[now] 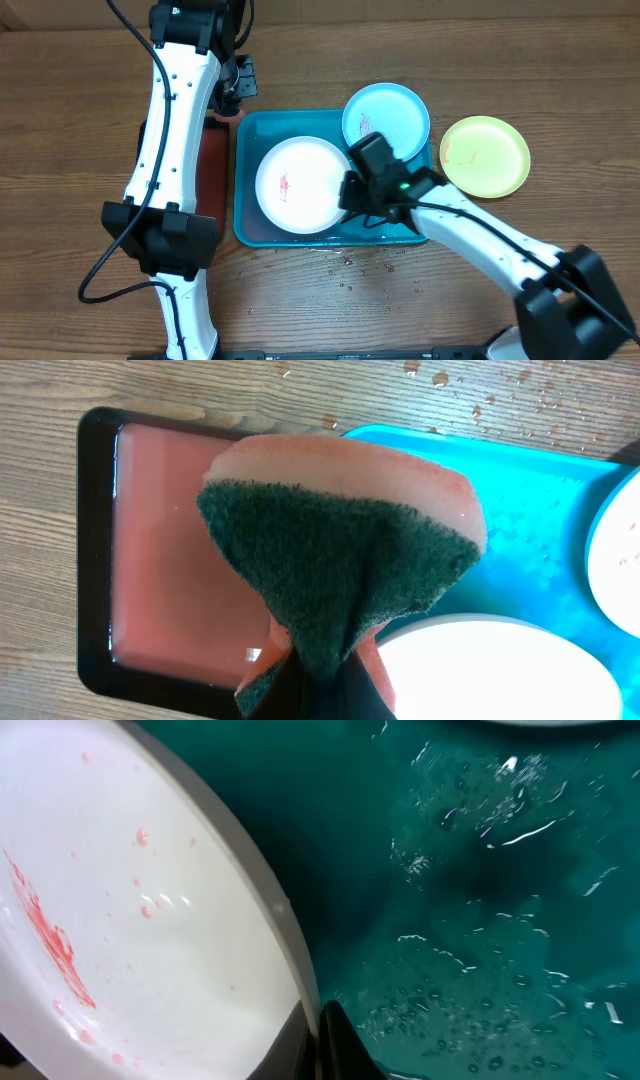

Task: Clean dirty plates on tray and stack at the side
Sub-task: 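Grip the white plate rim with the right gripper and slide it left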

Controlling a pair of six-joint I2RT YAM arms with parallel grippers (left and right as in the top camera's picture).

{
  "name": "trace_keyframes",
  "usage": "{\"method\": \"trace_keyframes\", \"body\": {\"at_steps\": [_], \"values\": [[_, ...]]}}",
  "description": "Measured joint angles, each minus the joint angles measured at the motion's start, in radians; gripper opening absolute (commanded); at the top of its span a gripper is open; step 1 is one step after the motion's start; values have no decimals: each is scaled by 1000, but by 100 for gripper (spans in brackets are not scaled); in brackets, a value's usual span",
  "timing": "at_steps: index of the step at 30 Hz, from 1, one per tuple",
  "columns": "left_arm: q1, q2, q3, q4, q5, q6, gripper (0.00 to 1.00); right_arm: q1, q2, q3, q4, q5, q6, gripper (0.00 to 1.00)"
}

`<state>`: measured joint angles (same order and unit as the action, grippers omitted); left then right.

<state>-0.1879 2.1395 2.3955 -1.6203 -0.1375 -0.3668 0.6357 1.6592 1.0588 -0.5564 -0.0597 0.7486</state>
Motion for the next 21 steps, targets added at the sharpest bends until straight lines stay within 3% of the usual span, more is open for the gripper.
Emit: {"method": "trace_keyframes", "body": {"at_steps": [10, 12, 21], "values": [[0, 0, 0, 0, 0, 0, 4, 14, 154, 2, 177, 19, 123, 4], [0, 0, 0, 0, 0, 0, 4, 14, 154, 2, 196, 19, 129, 15], [0, 0, 0, 0, 0, 0, 4, 14, 154, 2, 183, -14, 115, 31]]}}
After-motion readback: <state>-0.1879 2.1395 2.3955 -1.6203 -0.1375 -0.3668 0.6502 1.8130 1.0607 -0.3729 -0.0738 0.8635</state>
